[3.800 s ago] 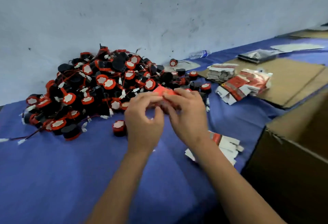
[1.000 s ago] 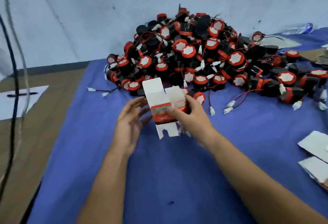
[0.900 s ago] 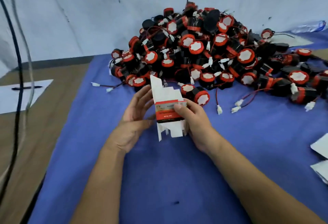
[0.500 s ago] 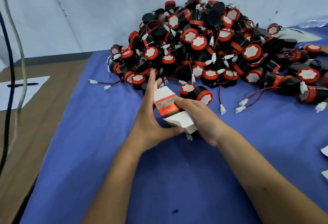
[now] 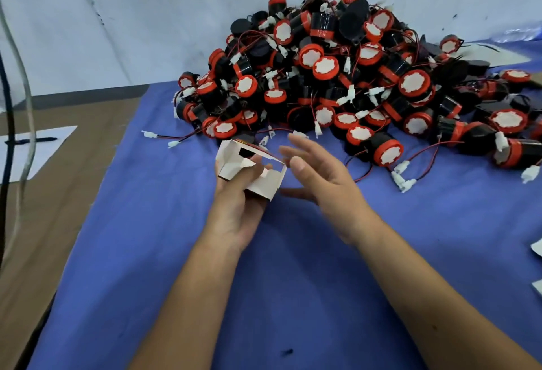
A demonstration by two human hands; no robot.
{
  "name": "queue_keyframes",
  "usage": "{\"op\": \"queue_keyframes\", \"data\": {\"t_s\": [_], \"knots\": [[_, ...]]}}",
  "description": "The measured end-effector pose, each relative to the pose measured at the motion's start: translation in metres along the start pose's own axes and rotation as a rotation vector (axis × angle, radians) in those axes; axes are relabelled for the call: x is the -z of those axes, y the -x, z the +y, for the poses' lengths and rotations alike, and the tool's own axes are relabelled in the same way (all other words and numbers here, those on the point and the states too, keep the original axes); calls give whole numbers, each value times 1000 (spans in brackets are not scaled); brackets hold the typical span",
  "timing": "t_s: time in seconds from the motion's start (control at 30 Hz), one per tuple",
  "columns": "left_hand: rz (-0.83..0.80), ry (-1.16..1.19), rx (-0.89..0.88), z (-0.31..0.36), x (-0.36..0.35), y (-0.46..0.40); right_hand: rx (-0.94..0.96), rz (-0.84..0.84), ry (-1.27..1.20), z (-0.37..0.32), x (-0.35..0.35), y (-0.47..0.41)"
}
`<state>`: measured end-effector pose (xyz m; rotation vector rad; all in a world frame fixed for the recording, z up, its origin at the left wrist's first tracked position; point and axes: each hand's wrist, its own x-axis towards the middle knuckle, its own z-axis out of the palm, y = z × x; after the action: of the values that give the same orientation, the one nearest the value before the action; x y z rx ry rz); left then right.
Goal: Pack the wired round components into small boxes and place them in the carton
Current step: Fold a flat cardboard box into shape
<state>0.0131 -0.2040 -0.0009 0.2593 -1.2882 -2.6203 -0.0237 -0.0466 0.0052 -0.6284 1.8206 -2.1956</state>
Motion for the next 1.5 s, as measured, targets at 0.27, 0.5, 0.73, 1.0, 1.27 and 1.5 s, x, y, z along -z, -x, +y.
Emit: {"op": "queue_keyframes", "data": {"t_s": [0.27,0.5,0.73,1.0,1.27,1.5], "knots": [[-68,-111,42,-4,-14,8,12,31,112,9,-2,0],[-61,36,14,3,-15,10,124,71,439,9,-3,3],[23,-23,-18,-3,-18,11,326,247,872,4,-19,11],[39,18,44,-13,-22,13,320,225,549,13,-25,12],[169,-133,-92,-20,-25,14,335,237,619,16,-36,16],[149,-282,-335,-31,-28,15,344,269,645,10,-41,22]]}}
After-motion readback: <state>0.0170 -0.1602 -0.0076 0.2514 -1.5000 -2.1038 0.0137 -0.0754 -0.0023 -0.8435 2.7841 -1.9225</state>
